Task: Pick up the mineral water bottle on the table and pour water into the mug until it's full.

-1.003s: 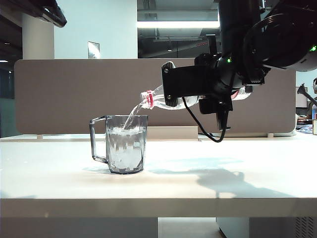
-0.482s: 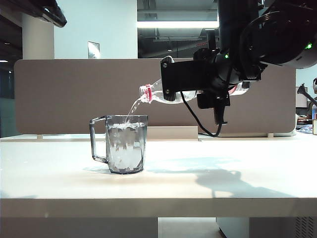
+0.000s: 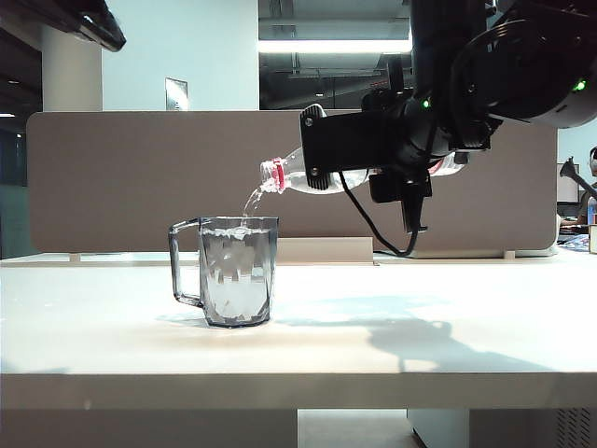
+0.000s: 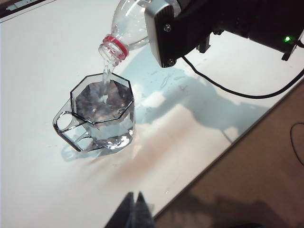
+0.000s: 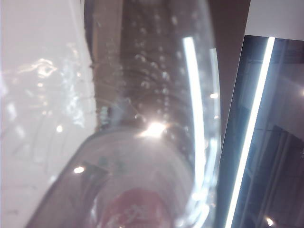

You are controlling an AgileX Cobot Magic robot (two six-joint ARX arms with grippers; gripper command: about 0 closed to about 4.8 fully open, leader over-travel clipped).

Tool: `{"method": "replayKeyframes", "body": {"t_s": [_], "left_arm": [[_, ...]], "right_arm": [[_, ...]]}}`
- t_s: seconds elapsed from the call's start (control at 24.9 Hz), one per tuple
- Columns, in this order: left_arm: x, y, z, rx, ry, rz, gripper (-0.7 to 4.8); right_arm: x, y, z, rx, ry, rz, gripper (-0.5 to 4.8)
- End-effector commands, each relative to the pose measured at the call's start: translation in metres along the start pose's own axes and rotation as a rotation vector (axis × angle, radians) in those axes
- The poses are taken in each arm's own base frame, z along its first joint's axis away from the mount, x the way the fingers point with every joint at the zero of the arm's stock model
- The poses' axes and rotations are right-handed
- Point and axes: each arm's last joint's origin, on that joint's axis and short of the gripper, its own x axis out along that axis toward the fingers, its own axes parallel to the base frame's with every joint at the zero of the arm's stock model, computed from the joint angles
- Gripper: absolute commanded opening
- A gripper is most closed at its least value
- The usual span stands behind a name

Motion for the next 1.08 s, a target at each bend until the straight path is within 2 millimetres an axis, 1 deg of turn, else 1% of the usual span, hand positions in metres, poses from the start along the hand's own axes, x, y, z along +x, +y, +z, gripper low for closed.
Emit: {"method": "replayKeyframes", "body": {"t_s": [0.04, 0.32, 0.36, 0.44, 0.48, 0.56, 0.64, 0.68, 0.72, 0.76, 0.8, 0.84, 0.88, 0.92, 0.96, 1.04, 1.08], "left_arm": [[-0.001, 0.0, 0.002, -0.001, -0.016, -0.002, -0.05], [-0.001, 0.0, 0.002, -0.001, -0.016, -0.002, -0.05], [-0.001, 0.0, 0.002, -0.001, -0.016, -0.002, -0.05], [-0.001, 0.0, 0.002, -0.001, -0.016, -0.002, -0.05], [-0.001, 0.0, 0.002, -0.001, -0.016, -0.002, -0.05], [-0.001, 0.0, 0.002, -0.001, -0.016, -0.002, -0.05], [-0.001, 0.0, 0.002, -0.001, -0.016, -0.002, -0.05], [-0.001, 0.0, 0.002, -0.001, -0.016, -0.002, -0.05], [-0.001, 0.0, 0.002, -0.001, -0.016, -0.002, -0.05], [-0.001, 0.0, 0.002, -0.001, -0.016, -0.002, -0.05], [-0.001, 0.0, 0.002, -0.001, -0.016, -0.002, -0.05], [-0.001, 0.0, 0.002, -0.001, -0.016, -0.002, -0.05], [-0.001, 0.0, 0.002, -0.001, -0.016, -0.002, -0.05], [-0.001, 0.0, 0.002, -0.001, -0.016, -0.002, -0.05], [-0.001, 0.0, 0.002, -0.001, -0.017, -0.002, -0.05], [-0.001, 0.0, 0.002, -0.001, -0.016, -0.002, -0.05], [-0.001, 0.0, 0.002, -0.001, -0.016, -0.002, -0.05]], "right_arm": [[-0.001, -0.008, 0.0, 0.02, -0.002, -0.043, 2.07], [-0.001, -0.008, 0.0, 0.041, -0.003, -0.043, 2.07], [-0.001, -0.008, 0.001, 0.061, -0.01, -0.044, 2.07], [-0.001, -0.008, 0.001, 0.156, -0.026, -0.043, 2.06], [-0.001, -0.008, 0.002, 0.262, -0.037, -0.041, 2.06], [-0.002, -0.008, 0.003, 0.396, -0.042, -0.039, 2.06], [-0.002, -0.008, 0.003, 0.595, -0.048, -0.034, 2.01], [-0.002, -0.008, 0.003, 0.752, -0.054, -0.03, 1.97], [-0.002, -0.008, 0.003, 0.866, -0.055, -0.027, 1.97], [-0.002, -0.008, 0.003, 1.059, -0.058, -0.019, 1.97], [-0.002, -0.007, 0.003, 1.175, -0.061, -0.013, 1.98], [-0.002, -0.006, 0.003, 1.337, -0.065, -0.002, 1.98], [-0.003, -0.005, 0.003, 1.426, -0.075, 0.013, 1.98], [-0.004, 0.0, 0.003, 1.554, -0.074, 0.037, 1.98], [-0.006, 0.006, 0.003, 1.634, -0.065, 0.049, 1.98], [-0.008, 0.017, 0.005, 1.676, -0.092, 0.055, 1.98], [-0.01, 0.026, 0.007, 1.686, -0.12, 0.044, 1.98]]}}
